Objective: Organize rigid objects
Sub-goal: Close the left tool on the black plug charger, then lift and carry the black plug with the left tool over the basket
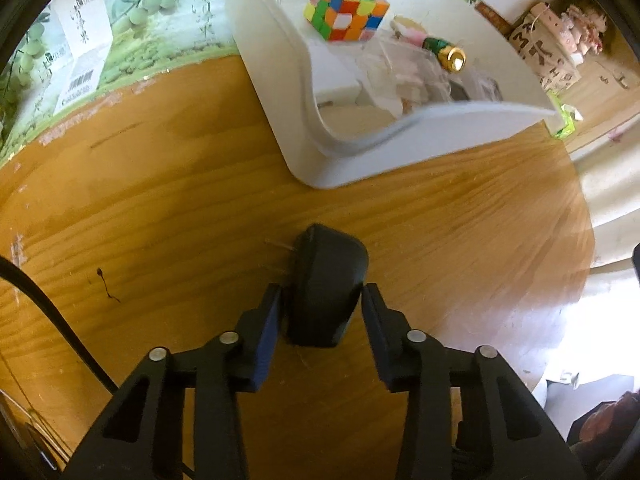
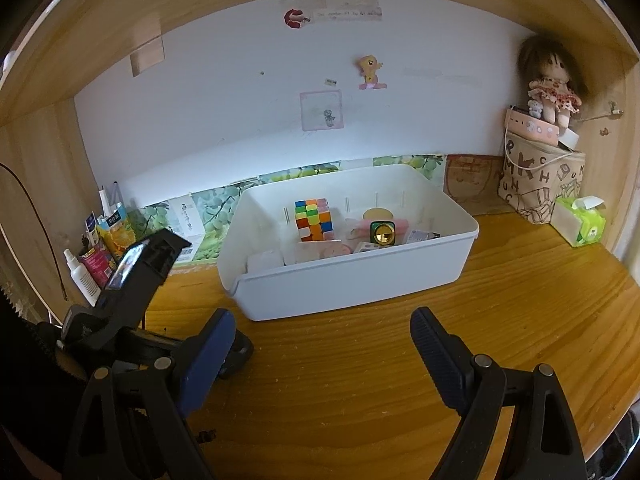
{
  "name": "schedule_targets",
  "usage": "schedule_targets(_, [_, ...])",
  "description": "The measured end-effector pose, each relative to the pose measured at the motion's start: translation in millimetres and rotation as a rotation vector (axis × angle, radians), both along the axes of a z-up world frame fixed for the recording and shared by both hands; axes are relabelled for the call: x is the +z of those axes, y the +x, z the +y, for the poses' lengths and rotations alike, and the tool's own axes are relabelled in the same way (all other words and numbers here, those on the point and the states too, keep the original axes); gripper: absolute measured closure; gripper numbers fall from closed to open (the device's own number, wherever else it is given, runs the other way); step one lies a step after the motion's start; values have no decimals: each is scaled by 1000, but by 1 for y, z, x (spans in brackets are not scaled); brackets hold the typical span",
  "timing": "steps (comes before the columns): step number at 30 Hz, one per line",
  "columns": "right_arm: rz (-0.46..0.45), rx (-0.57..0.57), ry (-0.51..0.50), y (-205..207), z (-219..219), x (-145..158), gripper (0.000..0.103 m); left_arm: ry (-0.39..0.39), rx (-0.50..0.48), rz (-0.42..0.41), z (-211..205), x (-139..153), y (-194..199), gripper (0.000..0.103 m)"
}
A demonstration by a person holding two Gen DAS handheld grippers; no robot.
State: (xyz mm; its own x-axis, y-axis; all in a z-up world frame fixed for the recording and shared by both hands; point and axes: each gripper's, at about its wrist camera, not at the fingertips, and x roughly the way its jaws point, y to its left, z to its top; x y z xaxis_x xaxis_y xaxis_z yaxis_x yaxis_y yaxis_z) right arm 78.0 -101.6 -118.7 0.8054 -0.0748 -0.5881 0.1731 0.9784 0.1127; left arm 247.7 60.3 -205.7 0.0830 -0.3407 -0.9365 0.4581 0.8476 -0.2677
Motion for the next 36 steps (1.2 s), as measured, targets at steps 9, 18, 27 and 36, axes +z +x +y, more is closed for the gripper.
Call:
schedule_targets(9, [-7, 39, 14, -2, -7, -1, 13, 16, 55, -12, 6, -1, -9, 61])
schedule_targets(18, [-10, 94, 17, -2, -26, 5, 13, 52, 150, 22, 9, -1, -26, 62])
schedule_targets(27, [-30, 170, 6, 0, -57, 18, 13, 11, 248, 20, 2, 19, -57, 63])
schedule_targets(36, [-66, 262, -21, 4, -91, 34, 13, -55, 326, -59, -10, 67, -76, 63])
